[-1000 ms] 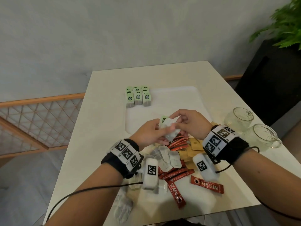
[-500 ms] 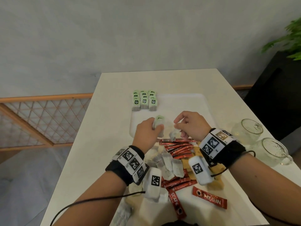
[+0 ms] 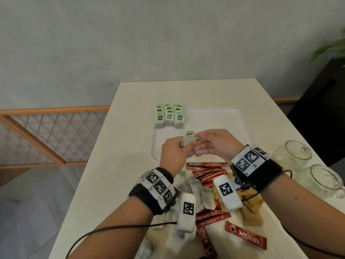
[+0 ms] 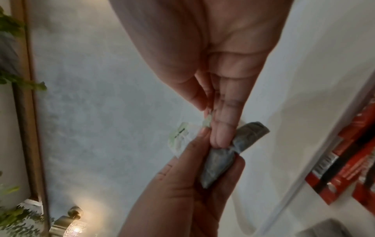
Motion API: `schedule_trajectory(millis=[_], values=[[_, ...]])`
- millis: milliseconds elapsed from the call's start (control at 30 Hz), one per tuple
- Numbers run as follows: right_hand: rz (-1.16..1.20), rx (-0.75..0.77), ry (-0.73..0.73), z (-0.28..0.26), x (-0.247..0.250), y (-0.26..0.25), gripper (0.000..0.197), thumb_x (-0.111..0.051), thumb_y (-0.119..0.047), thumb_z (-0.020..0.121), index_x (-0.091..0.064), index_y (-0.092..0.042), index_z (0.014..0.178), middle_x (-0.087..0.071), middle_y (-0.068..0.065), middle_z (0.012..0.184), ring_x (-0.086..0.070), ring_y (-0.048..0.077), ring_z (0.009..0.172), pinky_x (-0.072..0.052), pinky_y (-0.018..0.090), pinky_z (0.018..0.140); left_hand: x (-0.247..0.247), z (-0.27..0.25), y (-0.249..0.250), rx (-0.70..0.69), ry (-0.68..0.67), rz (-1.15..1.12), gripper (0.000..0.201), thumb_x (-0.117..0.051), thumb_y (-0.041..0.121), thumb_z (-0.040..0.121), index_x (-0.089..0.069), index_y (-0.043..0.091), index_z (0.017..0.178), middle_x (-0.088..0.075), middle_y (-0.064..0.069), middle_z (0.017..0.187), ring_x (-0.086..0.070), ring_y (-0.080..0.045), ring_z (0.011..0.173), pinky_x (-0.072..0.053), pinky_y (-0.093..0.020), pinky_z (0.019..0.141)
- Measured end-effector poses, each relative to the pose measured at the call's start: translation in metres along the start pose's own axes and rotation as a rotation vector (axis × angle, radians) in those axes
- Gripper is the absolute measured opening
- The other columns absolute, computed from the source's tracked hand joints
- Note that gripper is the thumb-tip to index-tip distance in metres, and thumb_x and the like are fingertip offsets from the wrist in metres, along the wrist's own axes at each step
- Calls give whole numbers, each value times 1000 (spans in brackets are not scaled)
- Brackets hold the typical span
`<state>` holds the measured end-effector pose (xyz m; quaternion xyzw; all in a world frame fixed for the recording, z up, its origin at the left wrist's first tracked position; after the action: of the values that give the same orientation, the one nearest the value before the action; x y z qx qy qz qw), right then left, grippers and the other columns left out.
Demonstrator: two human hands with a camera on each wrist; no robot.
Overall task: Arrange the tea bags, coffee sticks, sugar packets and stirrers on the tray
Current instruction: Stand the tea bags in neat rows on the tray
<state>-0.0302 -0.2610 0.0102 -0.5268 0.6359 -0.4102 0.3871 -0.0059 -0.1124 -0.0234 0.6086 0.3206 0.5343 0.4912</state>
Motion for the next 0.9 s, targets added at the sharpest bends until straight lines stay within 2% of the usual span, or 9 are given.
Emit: schedule_trajectory(millis=[33, 67, 167, 267, 367, 467, 567, 733, 900], values=[[-40, 8, -21, 2, 0, 0, 16, -50, -1, 97, -63, 3, 105, -66, 20, 83, -69, 24, 66, -61, 30, 63, 2, 3, -1, 32, 13, -26, 42, -71, 36, 85, -63, -3, 69, -53, -15, 57, -43, -10, 53, -36, -28, 53], [-100, 22, -28, 5, 0, -1, 15, -52, 0, 96, -63, 2, 105, -65, 20, 83, -67, 24, 64, -60, 29, 59, 5, 6, -3, 58, 16, -43, 43, -70, 35, 85, -62, -5, 70, -53, -17, 59, -45, -12, 54, -39, -26, 52], [-422, 136, 35, 20, 2, -1, 8, -61, -10, 93, -68, -8, 96, -60, 13, 74, -51, 22, 48, -44, 25, 41, 13, 17, -5, 107, -13, -110, 36, -71, 21, 89, -61, -9, 71, -53, -14, 63, -53, -14, 56, -51, -21, 53], [-613, 180, 75, 39, -1, 1, 9, -65, -22, 91, -70, -16, 86, -59, -4, 65, -45, 14, 43, -39, 25, 45, 23, 28, -14, 205, -59, -199, 28, -71, 22, 90, -68, -6, 85, -66, -21, 77, -67, -21, 68, -60, -29, 62], [-710, 94, 33, 61, -9, 8, 13, -65, -26, 91, -70, -15, 86, -56, 0, 55, -47, 13, 40, -42, 25, 49, 36, 38, -26, 369, -57, -271, 28, -65, 25, 94, -68, -2, 102, -73, -17, 90, -73, -25, 76, -62, -34, 67], [-755, 38, 65, 92, -13, 13, 13, -67, -26, 90, -71, -13, 88, -57, 2, 56, -48, 14, 42, -43, 23, 48, 48, 49, -37, 474, -40, -332, 27, -61, 24, 97, -65, -1, 107, -72, -16, 90, -72, -25, 74, -62, -35, 70], [-784, 84, 109, 122, -21, 9, 10, -70, -25, 88, -71, -15, 88, -57, -5, 60, -49, 10, 46, -41, 19, 45, 58, 60, -45, 538, -37, -376, 24, -59, 21, 98, -62, 0, 109, -71, -19, 100, -73, -26, 82, -62, -34, 75], [-800, 210, 149, 161, -38, -1, 6, -72, -21, 86, -75, -16, 89, -59, -16, 70, -53, 2, 65, -38, 14, 59, 73, 82, -58, 542, 24, -496, 16, -50, 10, 100, -60, -1, 106, -67, -21, 111, -70, -32, 102, -59, -36, 86], [-830, 286, 152, 183, -49, -6, 9, -70, -20, 88, -76, -15, 92, -63, -10, 81, -56, 7, 78, -42, 19, 73, 88, 95, -68, 501, 60, -610, 17, -44, 2, 99, -60, 1, 103, -66, -20, 114, -67, -31, 109, -55, -36, 92]])
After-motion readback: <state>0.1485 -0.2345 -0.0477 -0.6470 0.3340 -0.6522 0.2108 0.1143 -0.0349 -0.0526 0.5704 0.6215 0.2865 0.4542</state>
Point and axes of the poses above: each hand's wrist, its own z-axis towards the middle knuckle, its own x-axis out of the back of the hand, y = z × x, the point moved 1 cm from there along z, towards the middle knuckle
